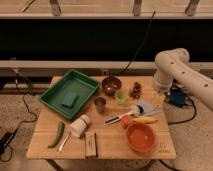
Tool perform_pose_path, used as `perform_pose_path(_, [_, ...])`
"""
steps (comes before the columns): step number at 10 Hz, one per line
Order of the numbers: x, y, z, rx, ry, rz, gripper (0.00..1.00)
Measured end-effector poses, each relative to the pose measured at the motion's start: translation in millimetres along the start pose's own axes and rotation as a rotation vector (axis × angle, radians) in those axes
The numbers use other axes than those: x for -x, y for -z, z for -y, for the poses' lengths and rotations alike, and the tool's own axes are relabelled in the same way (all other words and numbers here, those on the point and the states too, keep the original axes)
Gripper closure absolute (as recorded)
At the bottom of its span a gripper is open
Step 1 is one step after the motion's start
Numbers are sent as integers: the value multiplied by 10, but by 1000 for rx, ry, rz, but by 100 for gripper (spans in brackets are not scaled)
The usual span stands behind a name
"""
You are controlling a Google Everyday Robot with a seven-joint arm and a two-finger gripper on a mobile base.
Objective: Place eraser in purple bowl
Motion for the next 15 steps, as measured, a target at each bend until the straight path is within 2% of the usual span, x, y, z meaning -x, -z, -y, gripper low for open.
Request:
perform_pose_path(7, [1,-4,-3,0,1,-2,20])
perform_pose_path(9, [68,-16,-90,-20,33,-1,20])
perform_pose_path(10, [103,-24,-184,-28,52,3,20])
perform_pose_path(11, [151,-43,-427,-43,80,22,20])
perform_pose_path(13, [202,-71,-759,-51,106,64,20])
perform_pose_path(15, [293,-132,-1251,-52,146,153,20])
